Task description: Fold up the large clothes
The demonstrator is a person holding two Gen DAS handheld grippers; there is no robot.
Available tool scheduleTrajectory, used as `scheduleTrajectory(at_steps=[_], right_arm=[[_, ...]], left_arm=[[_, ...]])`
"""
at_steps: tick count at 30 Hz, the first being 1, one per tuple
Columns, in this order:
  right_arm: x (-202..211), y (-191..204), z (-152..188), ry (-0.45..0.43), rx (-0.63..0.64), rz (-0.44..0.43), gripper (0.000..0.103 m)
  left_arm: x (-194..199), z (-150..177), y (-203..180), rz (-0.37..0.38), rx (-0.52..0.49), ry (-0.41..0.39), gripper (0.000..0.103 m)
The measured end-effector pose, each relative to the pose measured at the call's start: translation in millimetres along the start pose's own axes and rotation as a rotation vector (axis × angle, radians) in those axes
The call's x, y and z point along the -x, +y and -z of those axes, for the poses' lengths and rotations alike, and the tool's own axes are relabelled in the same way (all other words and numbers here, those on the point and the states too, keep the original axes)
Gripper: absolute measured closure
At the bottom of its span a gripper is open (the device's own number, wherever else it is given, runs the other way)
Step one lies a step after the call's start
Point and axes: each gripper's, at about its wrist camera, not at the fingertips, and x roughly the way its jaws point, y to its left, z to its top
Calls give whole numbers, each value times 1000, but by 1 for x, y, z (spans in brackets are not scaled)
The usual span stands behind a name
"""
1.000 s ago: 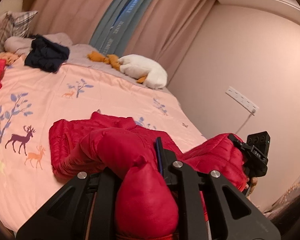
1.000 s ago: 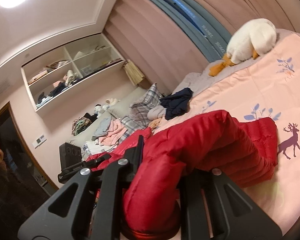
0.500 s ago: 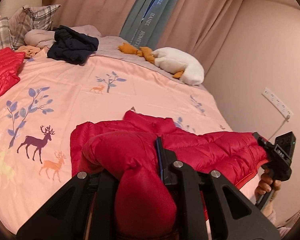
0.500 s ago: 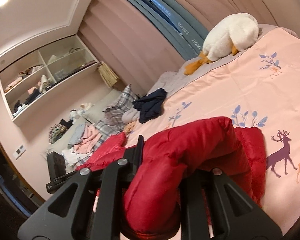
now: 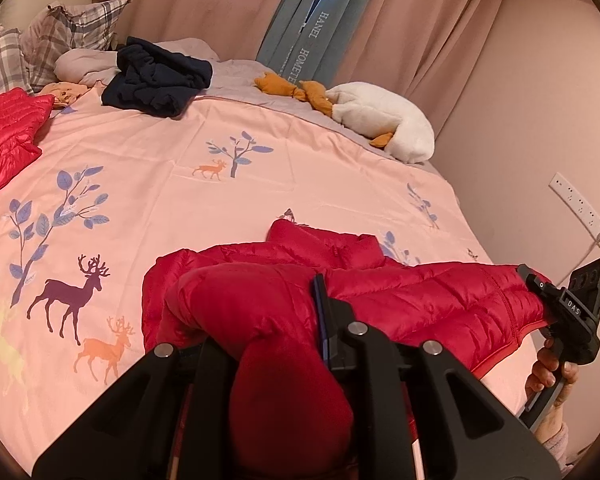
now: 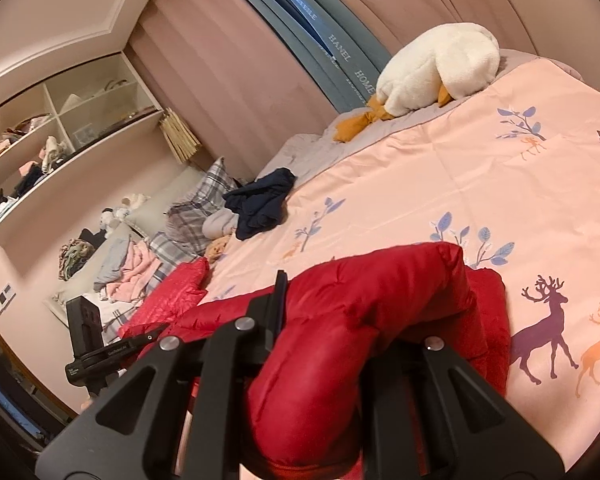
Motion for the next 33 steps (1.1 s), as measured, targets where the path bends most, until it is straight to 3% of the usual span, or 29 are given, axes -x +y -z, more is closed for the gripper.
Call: scheduleTrajectory(at_steps=[33], right_arm=[[-55,-34,-9,53,-51,85,89]], left_arm=[[-63,-14,2,-103,-45,76,86]])
